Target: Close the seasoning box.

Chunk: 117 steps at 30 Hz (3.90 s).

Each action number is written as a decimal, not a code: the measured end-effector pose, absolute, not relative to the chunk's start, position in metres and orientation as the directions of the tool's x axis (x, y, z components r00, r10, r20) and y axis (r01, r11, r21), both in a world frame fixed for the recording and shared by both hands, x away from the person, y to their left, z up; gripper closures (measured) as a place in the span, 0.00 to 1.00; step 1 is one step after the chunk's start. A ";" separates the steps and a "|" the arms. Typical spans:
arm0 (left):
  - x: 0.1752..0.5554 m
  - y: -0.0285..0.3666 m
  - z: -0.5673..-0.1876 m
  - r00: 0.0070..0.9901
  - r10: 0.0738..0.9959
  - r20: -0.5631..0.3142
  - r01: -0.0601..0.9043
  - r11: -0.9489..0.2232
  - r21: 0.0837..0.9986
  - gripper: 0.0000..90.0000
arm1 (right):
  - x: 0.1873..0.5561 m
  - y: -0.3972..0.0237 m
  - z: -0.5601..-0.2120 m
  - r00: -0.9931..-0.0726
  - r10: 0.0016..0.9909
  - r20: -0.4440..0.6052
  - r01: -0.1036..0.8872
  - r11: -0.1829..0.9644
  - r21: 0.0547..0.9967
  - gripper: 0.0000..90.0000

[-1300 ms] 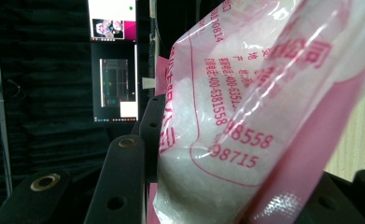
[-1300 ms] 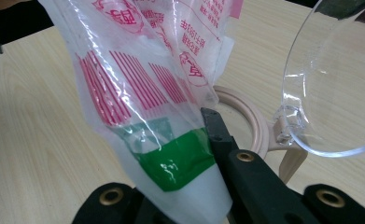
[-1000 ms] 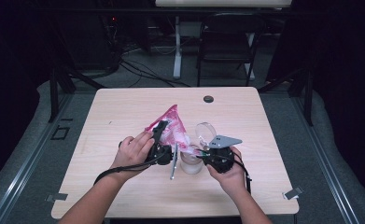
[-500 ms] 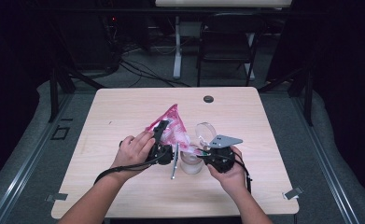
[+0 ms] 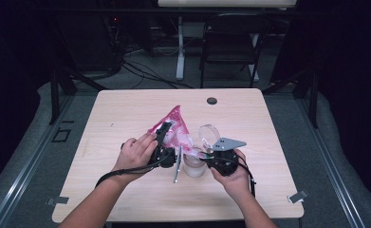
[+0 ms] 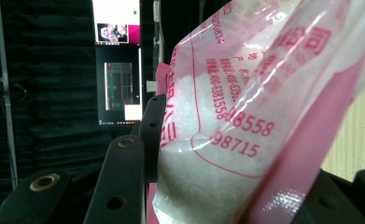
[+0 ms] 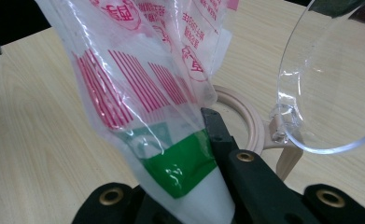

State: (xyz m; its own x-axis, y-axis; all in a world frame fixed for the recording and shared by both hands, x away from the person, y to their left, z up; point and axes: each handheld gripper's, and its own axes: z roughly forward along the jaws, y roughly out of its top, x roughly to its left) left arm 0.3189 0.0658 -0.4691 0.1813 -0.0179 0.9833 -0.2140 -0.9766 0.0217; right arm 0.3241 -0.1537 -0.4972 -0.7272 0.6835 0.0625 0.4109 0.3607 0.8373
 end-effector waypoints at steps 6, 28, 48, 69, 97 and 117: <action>0.318 0.065 -0.468 0.184 -0.009 0.983 -0.213 -0.976 0.031 0.71 | 0.324 -0.154 -0.497 -0.727 0.684 0.062 0.410 0.360 0.838 1.00; 0.318 0.064 -0.466 0.166 -0.005 0.986 -0.230 -0.973 0.034 0.71 | 0.324 -0.154 -0.497 -0.728 0.683 0.064 0.412 0.360 0.837 1.00; 0.317 0.063 -0.464 0.164 -0.013 0.986 -0.230 -0.973 0.026 0.71 | 0.325 -0.155 -0.497 -0.725 0.685 0.066 0.415 0.358 0.836 1.00; 0.317 0.061 -0.462 0.155 -0.010 0.988 -0.241 -0.970 0.028 0.71 | 0.325 -0.155 -0.497 -0.723 0.688 0.065 0.417 0.360 0.835 1.00; 0.317 0.061 -0.460 0.171 -0.027 0.985 -0.234 -0.972 0.014 0.70 | 0.325 -0.155 -0.499 -0.724 0.687 0.064 0.422 0.366 0.829 1.00; 0.318 0.062 -0.462 0.187 -0.033 0.982 -0.235 -0.972 0.012 0.70 | 0.325 -0.154 -0.500 -0.722 0.690 0.057 0.421 0.373 0.827 1.00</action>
State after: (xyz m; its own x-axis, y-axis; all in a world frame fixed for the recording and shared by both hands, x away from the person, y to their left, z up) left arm 0.3180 0.0620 -0.4621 0.1866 -0.0334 0.9819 -0.2347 -0.9720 0.0115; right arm 0.3251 -0.1537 -0.4997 -0.7220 0.6896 0.0568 0.4209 0.3725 0.8271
